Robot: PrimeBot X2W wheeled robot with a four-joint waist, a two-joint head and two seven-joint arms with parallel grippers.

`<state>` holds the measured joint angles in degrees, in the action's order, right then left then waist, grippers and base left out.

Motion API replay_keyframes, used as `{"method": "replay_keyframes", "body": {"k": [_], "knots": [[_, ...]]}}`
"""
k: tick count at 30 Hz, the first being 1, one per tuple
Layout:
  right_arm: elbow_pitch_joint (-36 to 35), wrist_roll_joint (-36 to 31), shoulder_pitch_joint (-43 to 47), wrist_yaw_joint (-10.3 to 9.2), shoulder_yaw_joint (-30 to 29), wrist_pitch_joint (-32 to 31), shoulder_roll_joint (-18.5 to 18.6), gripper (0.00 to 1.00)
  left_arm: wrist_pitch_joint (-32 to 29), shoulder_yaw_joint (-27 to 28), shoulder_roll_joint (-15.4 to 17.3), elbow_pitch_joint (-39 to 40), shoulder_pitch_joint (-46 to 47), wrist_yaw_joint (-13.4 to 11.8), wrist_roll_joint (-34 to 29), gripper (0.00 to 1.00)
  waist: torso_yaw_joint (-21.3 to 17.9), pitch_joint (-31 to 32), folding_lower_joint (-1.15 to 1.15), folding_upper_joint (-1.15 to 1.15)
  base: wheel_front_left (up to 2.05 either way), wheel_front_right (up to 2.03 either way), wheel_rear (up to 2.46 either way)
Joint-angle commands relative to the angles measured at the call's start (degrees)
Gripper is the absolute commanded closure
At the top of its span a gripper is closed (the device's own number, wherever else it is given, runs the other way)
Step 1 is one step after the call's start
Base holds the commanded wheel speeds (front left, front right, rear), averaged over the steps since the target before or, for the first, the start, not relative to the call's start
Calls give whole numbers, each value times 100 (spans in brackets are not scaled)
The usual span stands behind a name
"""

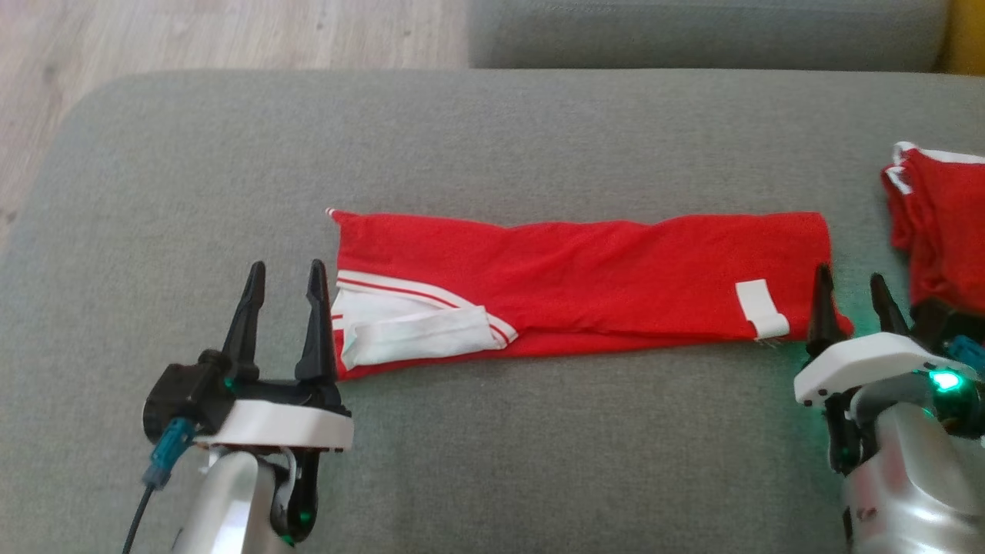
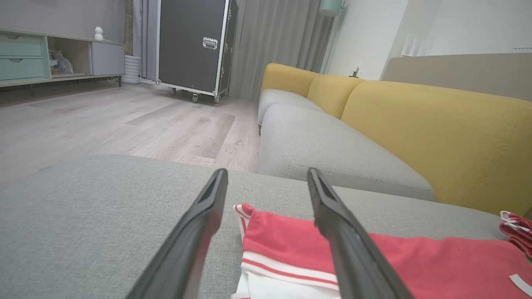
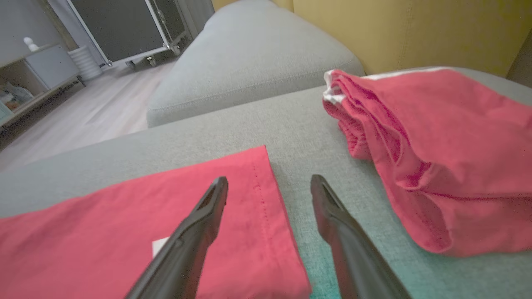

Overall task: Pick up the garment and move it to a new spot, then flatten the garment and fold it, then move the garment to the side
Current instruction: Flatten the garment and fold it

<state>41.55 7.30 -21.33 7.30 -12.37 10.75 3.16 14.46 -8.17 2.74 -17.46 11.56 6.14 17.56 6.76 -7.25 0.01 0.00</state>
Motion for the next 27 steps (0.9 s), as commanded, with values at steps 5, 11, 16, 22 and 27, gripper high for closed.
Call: {"method": "replay_keyframes", "body": {"k": [5,11,16,22,27], "knots": [[725,-535,-570,19,-449,-164,-25,0,53,80,16,101,328,64,15,0,144,-192,-1,0,0,0,0],[1644,-611,-904,19,-663,-218,-27,11,53,18,15,73,434,81,46,0,206,-312,-1,0,0,0,0],[2081,-771,-1063,19,-676,62,-27,100,53,36,14,6,436,88,-9,0,171,-292,-1,0,0,0,0],[2106,-885,-1101,19,-800,304,57,100,53,136,14,-33,377,96,-54,0,45,-78,-1,0,0,0,0],[1870,-1139,-975,19,-1024,389,353,100,53,169,14,-30,200,102,51,0,-61,194,-1,0,0,0,0]]}}
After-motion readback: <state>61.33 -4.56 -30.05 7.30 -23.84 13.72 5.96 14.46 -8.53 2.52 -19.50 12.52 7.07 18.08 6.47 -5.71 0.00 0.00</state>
